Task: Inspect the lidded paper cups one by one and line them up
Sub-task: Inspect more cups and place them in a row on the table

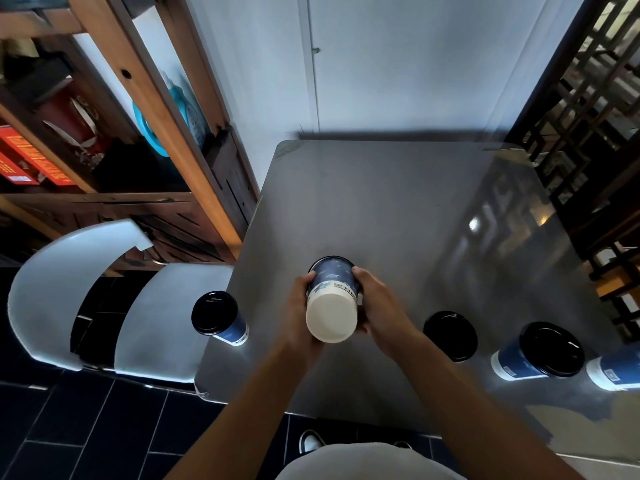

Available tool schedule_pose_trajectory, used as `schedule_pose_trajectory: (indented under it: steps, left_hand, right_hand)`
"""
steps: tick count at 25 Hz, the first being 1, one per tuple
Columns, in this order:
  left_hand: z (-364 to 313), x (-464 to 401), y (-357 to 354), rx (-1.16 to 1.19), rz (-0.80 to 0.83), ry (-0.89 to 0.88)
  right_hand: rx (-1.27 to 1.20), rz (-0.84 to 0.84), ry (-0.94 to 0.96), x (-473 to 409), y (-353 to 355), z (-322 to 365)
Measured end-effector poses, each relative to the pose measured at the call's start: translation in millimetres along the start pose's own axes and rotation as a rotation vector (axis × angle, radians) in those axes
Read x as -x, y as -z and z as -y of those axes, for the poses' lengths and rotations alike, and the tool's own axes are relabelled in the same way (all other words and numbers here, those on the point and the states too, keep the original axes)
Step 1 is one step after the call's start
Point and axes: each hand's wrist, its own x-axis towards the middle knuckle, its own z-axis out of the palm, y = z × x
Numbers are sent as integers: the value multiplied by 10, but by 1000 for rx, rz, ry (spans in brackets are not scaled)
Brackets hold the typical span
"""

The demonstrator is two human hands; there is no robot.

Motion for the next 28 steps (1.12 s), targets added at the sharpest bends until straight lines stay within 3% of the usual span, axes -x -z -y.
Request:
schedule_pose_trajectory:
  steps: [8, 11, 15, 21, 28]
  left_hand:
    - [-84, -9, -7, -3, -70, 22]
    - [-97, -42, 13, -130, -99, 36]
    - [-119, 16, 29, -196, 42, 83]
    - [-147, 143, -73, 33, 65, 104]
    - [-100, 188, -117, 87, 76, 92]
  right_hand:
    - [46, -17, -35, -4, 25, 108]
    - [69, -23, -15, 16, 52, 143]
    - [127, -49, 35, -16, 67, 116]
    - [5, -36, 44, -9, 36, 52]
    - [-48, -50, -10, 7, 25, 32]
